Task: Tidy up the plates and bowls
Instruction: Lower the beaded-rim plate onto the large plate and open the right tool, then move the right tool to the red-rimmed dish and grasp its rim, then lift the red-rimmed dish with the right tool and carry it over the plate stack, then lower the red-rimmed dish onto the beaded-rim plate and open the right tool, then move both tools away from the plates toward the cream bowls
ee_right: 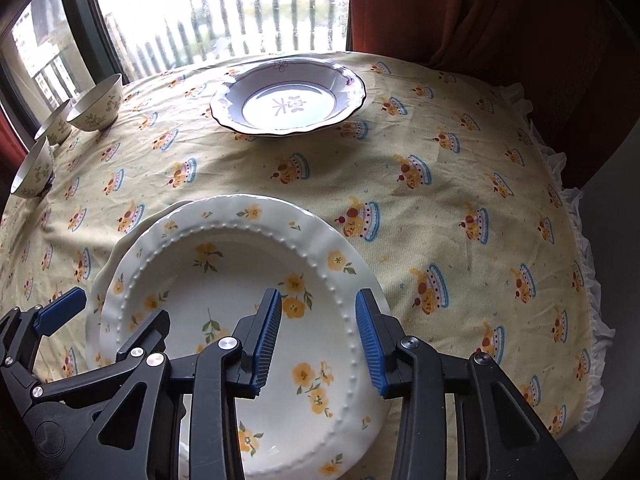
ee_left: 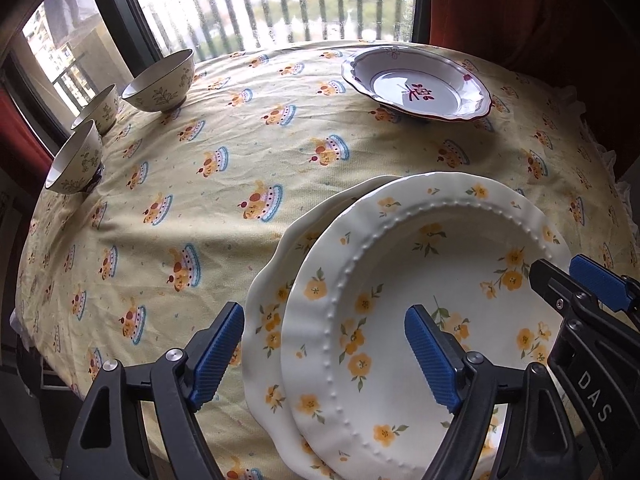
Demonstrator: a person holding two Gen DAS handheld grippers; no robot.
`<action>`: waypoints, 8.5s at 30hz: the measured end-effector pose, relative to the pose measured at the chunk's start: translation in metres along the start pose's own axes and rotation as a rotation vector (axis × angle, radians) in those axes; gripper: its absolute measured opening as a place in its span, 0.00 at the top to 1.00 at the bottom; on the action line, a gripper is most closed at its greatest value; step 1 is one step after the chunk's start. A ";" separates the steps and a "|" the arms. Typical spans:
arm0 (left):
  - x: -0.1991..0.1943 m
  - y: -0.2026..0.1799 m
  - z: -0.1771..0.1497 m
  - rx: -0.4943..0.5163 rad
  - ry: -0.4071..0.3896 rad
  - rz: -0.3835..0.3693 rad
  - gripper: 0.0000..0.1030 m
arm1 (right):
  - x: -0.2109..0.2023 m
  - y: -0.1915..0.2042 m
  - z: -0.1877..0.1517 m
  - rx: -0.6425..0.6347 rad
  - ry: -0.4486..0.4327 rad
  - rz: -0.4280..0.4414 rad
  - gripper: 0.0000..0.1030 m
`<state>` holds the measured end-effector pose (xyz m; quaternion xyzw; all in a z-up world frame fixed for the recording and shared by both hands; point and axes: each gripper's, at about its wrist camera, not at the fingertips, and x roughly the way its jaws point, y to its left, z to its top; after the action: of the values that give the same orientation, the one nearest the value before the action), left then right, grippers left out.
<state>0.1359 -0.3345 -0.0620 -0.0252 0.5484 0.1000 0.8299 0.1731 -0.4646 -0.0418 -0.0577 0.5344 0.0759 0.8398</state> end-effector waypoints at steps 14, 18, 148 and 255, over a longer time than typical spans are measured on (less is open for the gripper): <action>-0.001 0.008 -0.008 -0.041 0.036 -0.016 0.18 | 0.004 0.000 -0.006 -0.036 0.003 -0.013 0.60; 0.002 0.017 -0.007 -0.039 0.045 -0.012 0.19 | 0.006 0.018 -0.005 -0.040 0.004 0.011 0.64; 0.014 0.018 0.137 0.019 -0.073 -0.162 0.48 | 0.011 0.015 0.117 0.192 -0.060 -0.078 0.57; -0.002 0.133 0.045 0.063 -0.102 -0.141 0.05 | -0.014 0.116 0.037 0.025 -0.089 0.031 0.21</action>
<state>0.1502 -0.1981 -0.0337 -0.0328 0.5052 0.0252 0.8620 0.1779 -0.3447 -0.0159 -0.0353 0.4985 0.0847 0.8620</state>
